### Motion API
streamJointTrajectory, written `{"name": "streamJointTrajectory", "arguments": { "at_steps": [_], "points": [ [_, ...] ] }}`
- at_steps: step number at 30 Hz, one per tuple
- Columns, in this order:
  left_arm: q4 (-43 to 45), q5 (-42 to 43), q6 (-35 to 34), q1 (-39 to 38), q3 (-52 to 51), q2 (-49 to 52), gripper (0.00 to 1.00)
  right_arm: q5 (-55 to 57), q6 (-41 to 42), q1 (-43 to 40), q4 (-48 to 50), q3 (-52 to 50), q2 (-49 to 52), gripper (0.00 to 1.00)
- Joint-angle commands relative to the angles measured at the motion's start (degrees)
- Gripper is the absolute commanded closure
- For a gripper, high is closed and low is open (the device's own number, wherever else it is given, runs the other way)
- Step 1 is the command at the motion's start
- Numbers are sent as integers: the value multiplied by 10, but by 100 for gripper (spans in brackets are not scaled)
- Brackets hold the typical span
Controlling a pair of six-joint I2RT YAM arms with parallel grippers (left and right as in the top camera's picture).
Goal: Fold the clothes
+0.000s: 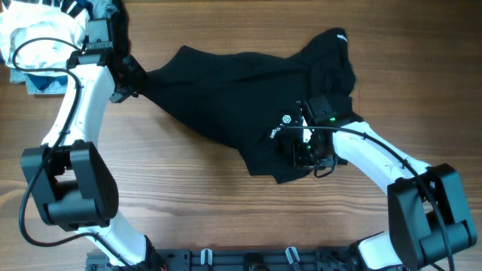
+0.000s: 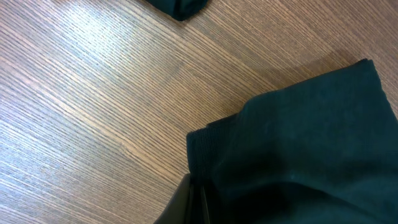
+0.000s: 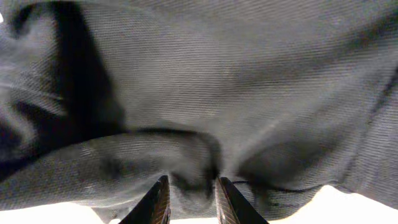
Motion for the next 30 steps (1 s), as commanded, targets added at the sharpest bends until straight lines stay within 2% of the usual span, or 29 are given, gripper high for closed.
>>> {"name": "streamJointTrajectory", "arguments": {
  "at_steps": [1, 15, 30],
  "points": [
    [1, -14, 5, 5, 0, -8, 96, 44, 13, 2, -3, -3, -9, 76],
    [2, -14, 5, 5, 0, -8, 96, 40, 25, 2, 12, -4, -6, 83],
    [2, -14, 5, 5, 0, -8, 96, 21, 24, 2, 20, -9, -5, 76]
  ]
}}
